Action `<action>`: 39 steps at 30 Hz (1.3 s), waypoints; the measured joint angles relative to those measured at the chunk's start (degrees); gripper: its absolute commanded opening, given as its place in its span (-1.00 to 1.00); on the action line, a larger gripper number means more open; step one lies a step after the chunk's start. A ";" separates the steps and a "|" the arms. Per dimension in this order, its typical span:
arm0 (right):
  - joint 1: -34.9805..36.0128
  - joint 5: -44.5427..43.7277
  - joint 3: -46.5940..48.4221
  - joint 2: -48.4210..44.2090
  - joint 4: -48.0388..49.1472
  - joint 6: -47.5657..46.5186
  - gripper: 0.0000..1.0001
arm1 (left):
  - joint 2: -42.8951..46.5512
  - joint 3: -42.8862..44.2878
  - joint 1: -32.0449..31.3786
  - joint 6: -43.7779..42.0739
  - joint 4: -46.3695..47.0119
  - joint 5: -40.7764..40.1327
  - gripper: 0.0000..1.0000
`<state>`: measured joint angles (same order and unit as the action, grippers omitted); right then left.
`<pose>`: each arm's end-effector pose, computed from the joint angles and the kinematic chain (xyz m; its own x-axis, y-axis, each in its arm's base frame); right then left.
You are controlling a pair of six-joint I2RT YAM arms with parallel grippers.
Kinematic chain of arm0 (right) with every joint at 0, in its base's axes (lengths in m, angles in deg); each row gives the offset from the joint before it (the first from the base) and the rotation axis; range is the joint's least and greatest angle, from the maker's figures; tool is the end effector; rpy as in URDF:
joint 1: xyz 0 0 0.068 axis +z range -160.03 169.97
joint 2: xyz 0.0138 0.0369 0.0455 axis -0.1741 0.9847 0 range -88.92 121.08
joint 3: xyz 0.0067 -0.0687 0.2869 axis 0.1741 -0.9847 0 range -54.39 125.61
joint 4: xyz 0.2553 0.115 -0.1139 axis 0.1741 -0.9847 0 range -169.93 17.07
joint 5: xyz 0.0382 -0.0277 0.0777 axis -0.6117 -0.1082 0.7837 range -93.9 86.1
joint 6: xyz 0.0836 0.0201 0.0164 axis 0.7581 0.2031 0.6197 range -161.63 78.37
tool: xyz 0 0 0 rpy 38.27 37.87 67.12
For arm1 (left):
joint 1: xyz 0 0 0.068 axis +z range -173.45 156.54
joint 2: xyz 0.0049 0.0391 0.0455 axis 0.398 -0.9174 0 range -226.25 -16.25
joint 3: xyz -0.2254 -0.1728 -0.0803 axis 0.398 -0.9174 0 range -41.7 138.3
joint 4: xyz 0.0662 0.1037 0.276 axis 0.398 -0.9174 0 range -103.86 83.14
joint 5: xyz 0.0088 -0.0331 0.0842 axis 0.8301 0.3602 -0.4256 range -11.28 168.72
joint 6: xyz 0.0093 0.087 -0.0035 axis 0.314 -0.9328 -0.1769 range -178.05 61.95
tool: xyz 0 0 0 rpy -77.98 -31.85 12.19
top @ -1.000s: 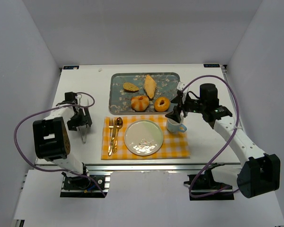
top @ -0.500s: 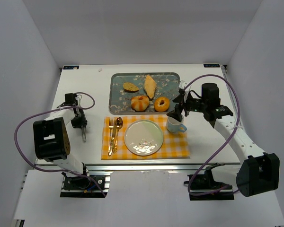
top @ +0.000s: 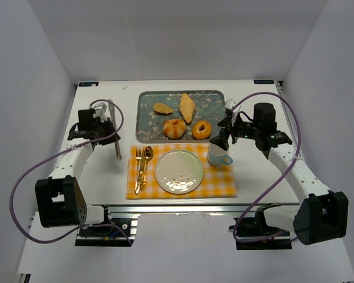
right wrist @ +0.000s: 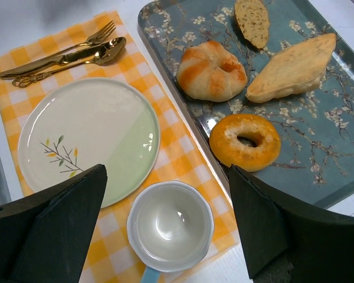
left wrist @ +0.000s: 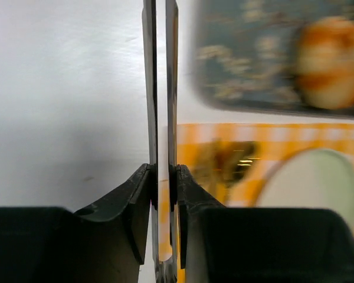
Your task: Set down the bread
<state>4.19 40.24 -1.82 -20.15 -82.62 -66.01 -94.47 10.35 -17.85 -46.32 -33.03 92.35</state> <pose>0.3031 0.1325 0.3017 -0.0620 -0.3214 -0.9449 -0.8885 0.4491 -0.0944 0.3379 0.0148 0.2029 -0.7813 -0.2750 -0.5603 -0.1128 0.9451 -0.3067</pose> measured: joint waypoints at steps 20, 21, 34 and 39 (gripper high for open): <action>-1.46 0.48 -1.73 -2.47 1.33 0.81 0.77 | -21.94 24.17 -19.78 14.86 10.78 14.40 -0.06; -1.53 0.48 -1.90 -2.54 1.22 0.83 0.78 | -23.50 25.62 -20.02 14.86 10.86 14.51 -0.06; -2.60 0.70 -2.78 -2.58 1.33 1.07 0.78 | -35.50 38.05 -21.11 13.25 5.55 11.78 -0.01; -2.62 0.96 -2.80 -2.58 1.46 1.27 0.78 | -35.98 39.45 -21.14 11.78 4.98 11.37 0.00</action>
<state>1.57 41.20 -4.62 -22.73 -81.16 -64.74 -130.44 49.80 -38.98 -34.54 -28.05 103.72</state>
